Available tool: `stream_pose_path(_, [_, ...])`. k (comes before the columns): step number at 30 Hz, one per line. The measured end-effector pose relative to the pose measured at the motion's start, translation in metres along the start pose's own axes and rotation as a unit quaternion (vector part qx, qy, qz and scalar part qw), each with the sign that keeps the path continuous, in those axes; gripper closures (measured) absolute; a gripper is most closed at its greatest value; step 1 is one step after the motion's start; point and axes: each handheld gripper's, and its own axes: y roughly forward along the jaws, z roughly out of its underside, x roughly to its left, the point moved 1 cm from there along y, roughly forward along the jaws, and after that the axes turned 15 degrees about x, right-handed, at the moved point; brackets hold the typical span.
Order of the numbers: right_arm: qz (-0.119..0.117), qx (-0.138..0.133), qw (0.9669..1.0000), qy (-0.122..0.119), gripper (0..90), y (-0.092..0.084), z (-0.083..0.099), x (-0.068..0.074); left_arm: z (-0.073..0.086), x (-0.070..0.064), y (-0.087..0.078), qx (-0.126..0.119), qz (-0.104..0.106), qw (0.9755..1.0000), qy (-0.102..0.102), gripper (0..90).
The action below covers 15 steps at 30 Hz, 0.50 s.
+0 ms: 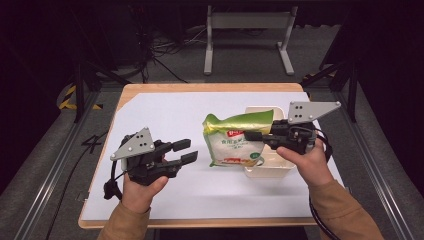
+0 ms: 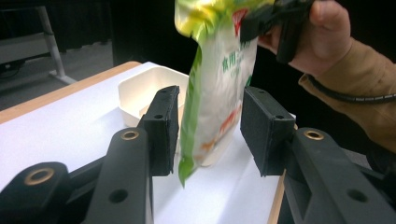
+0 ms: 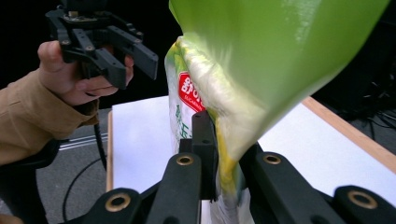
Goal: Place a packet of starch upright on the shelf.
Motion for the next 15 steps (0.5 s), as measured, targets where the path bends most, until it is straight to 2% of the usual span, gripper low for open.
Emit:
stream_pose_path(6, [0.026,0.011,0.9996,-0.002,83.8,-0.010,-0.007,-0.010,0.003,0.006,0.000,0.001,-0.002,1.0000,-0.009,55.2])
stream_pose_path(15, [0.047,0.009,0.9988,0.009,83.8,-0.022,-0.010,-0.028,0.005,0.010,-0.001,0.002,-0.003,0.9999,-0.016,54.9])
